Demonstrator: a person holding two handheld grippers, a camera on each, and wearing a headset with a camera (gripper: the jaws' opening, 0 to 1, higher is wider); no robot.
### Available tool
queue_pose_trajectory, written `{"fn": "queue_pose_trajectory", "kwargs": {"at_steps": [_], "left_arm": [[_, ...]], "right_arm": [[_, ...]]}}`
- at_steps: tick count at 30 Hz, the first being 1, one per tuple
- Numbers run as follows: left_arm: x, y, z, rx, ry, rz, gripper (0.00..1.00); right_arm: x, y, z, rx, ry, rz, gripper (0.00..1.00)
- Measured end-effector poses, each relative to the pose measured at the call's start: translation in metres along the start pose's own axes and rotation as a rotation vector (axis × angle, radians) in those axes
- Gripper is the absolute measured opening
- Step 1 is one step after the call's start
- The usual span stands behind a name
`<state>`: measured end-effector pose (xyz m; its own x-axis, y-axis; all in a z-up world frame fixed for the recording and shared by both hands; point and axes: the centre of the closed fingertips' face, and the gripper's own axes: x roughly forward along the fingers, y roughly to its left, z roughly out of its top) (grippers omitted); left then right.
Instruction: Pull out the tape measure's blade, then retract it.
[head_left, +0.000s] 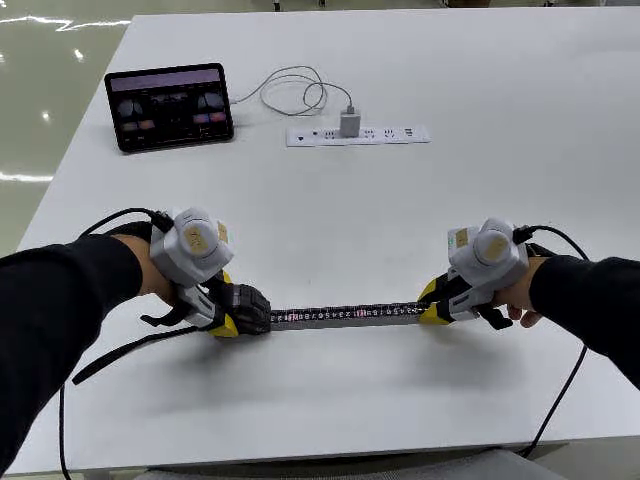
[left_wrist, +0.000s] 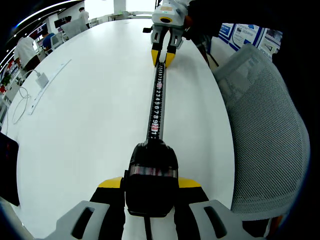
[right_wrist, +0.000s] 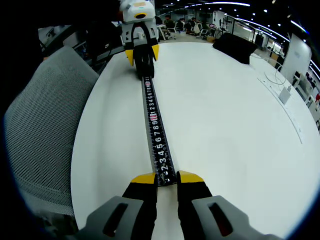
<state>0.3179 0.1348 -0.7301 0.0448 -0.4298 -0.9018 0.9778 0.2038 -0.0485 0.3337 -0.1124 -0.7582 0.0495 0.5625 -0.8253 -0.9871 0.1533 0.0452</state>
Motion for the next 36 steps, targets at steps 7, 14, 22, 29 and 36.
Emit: {"fn": "queue_pose_trajectory", "kwargs": {"at_steps": [7,14,22,29,36], "left_arm": [[-0.0004,-0.0009,0.0002,0.0,0.0,0.001,0.34],[0.0001,-0.0005,-0.0001,-0.001,-0.001,0.002,0.34],[0.0004,0.0002,0.0002,-0.001,-0.002,0.002,0.34],[0.0008,0.0002,0.0001,0.0,-0.003,0.002,0.34],[0.0007,0.0,0.0002,-0.001,-0.007,0.004,0.34]], "right_arm": [[-0.0015,0.0003,-0.0019,0.005,0.003,0.0,0.1],[-0.0048,0.003,-0.0034,0.01,0.004,0.0,0.1],[-0.0071,0.0066,-0.0013,0.012,0.004,0.003,0.1],[-0.0081,0.0082,-0.0007,0.017,0.004,0.004,0.1],[-0.0084,0.0084,-0.0005,0.017,0.006,0.007,0.1]]}}
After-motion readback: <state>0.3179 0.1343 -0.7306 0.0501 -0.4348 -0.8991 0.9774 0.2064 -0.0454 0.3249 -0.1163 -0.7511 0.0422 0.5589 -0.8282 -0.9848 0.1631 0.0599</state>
